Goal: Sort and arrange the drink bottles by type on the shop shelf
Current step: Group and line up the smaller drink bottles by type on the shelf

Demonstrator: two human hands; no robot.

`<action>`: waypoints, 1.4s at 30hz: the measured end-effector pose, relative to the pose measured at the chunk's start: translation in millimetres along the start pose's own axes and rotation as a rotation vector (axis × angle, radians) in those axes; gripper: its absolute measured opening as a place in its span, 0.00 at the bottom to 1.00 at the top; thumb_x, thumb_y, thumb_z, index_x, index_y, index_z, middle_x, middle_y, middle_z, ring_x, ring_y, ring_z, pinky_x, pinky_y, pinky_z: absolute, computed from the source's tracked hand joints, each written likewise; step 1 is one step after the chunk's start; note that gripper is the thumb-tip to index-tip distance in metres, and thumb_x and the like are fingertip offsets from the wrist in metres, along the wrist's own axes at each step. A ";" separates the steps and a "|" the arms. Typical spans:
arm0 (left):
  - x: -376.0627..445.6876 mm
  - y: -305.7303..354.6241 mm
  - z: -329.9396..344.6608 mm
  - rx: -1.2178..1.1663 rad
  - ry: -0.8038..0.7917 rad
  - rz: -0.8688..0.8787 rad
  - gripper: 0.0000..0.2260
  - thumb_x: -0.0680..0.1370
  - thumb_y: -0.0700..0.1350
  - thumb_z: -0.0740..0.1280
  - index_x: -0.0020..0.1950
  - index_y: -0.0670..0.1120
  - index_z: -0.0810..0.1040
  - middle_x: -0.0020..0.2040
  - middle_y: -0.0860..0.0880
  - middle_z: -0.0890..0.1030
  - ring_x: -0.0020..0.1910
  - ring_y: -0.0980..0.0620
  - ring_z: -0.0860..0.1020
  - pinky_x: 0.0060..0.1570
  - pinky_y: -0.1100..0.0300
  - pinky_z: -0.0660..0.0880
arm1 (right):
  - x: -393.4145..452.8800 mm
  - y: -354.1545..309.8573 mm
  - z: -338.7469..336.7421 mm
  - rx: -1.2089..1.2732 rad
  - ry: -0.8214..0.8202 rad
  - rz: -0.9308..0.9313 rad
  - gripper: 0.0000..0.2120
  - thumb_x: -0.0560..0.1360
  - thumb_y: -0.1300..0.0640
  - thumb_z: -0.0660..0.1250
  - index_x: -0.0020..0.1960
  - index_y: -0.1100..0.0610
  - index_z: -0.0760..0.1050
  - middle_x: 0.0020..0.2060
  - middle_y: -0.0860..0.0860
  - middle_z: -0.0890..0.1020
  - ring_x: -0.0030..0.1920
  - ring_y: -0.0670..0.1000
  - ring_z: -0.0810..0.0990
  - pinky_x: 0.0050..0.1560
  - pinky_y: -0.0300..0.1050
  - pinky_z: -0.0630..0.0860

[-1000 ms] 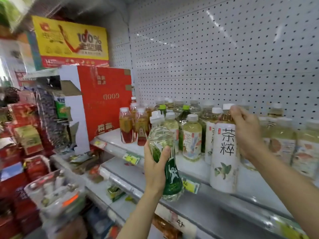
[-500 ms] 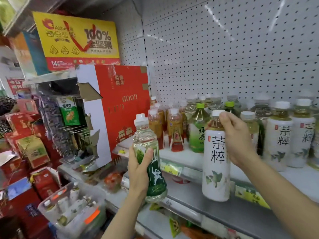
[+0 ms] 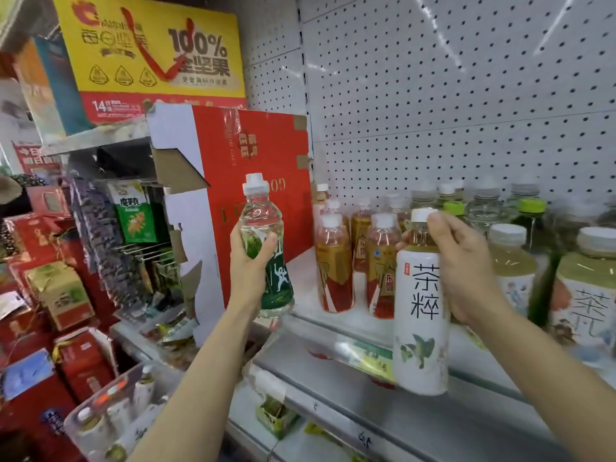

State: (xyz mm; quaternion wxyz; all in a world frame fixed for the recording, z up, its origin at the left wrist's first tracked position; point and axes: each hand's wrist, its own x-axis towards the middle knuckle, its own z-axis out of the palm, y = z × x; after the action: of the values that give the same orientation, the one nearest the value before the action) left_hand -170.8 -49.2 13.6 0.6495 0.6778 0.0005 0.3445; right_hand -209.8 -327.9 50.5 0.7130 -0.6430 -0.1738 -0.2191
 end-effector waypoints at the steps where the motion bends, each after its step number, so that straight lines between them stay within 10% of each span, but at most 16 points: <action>1: 7.5 -4.5 0.7 -0.020 -0.015 -0.010 0.29 0.75 0.56 0.73 0.73 0.58 0.66 0.64 0.53 0.79 0.63 0.50 0.79 0.64 0.42 0.75 | 2.2 2.9 3.7 0.006 0.003 0.006 0.14 0.83 0.53 0.58 0.52 0.62 0.77 0.48 0.71 0.78 0.41 0.60 0.78 0.46 0.61 0.77; 7: 45.2 -36.7 5.4 -0.078 -0.081 -0.036 0.25 0.77 0.51 0.72 0.72 0.54 0.69 0.61 0.52 0.81 0.60 0.50 0.81 0.63 0.41 0.76 | 7.8 16.1 33.1 -0.006 0.055 -0.004 0.12 0.82 0.52 0.59 0.51 0.56 0.79 0.39 0.56 0.84 0.40 0.57 0.81 0.46 0.57 0.77; 19: 63.2 -14.4 -59.6 -0.048 -0.230 0.155 0.26 0.79 0.50 0.70 0.76 0.53 0.66 0.65 0.55 0.78 0.63 0.58 0.77 0.66 0.51 0.74 | 22.8 49.1 166.2 -0.199 0.116 -0.126 0.16 0.80 0.46 0.58 0.51 0.59 0.75 0.45 0.66 0.79 0.48 0.69 0.78 0.52 0.69 0.75; 25: 54.0 -16.7 -102.8 -0.114 -0.328 0.139 0.33 0.73 0.61 0.71 0.75 0.54 0.66 0.67 0.53 0.78 0.66 0.50 0.77 0.65 0.41 0.74 | 55.0 59.9 234.8 -0.293 0.105 -0.162 0.10 0.83 0.57 0.56 0.51 0.57 0.76 0.40 0.47 0.78 0.39 0.40 0.73 0.43 0.34 0.71; 37: 47.8 -39.3 -127.7 -0.154 -0.405 0.016 0.30 0.71 0.54 0.70 0.73 0.59 0.68 0.61 0.61 0.80 0.59 0.61 0.79 0.64 0.49 0.74 | 144.2 117.2 281.6 -0.452 0.184 -0.017 0.12 0.82 0.50 0.54 0.53 0.57 0.71 0.45 0.54 0.80 0.46 0.54 0.79 0.53 0.61 0.76; 42: 51.0 -38.9 -120.3 -0.206 -0.420 -0.007 0.25 0.73 0.54 0.75 0.66 0.66 0.70 0.59 0.63 0.81 0.58 0.63 0.79 0.61 0.54 0.74 | 140.5 115.3 283.9 -0.422 0.178 -0.036 0.13 0.83 0.52 0.54 0.57 0.57 0.73 0.47 0.52 0.81 0.48 0.50 0.79 0.54 0.54 0.77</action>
State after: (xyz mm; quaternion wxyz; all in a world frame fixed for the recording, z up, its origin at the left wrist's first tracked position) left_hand -170.8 85.6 -6.6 0.7024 0.6647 -0.1676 0.1918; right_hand -19.9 -49.6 59.9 0.5712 -0.7528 -0.0718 -0.3192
